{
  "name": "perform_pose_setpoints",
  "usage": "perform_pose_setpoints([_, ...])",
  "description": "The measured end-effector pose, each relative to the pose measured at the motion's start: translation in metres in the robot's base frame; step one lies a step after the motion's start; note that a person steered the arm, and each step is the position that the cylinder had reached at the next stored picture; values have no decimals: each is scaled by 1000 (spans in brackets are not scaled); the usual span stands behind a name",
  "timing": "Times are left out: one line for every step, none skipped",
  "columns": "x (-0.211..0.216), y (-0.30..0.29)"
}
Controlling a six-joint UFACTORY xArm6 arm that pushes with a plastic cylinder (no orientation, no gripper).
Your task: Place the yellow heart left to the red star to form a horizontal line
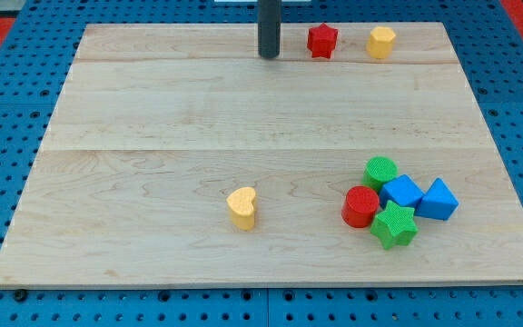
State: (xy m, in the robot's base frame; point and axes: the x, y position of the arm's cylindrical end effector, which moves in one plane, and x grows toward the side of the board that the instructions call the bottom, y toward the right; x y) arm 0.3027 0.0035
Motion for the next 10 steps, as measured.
perform_pose_setpoints([81, 42])
perform_pose_setpoints([169, 73])
perform_pose_setpoints([235, 51])
perform_pose_setpoints([280, 13])
perform_pose_setpoints([249, -28])
perform_pose_setpoints([193, -32])
perform_pose_setpoints([188, -55])
perform_pose_setpoints([218, -50])
perform_pose_setpoints([176, -75])
perform_pose_setpoints([148, -88])
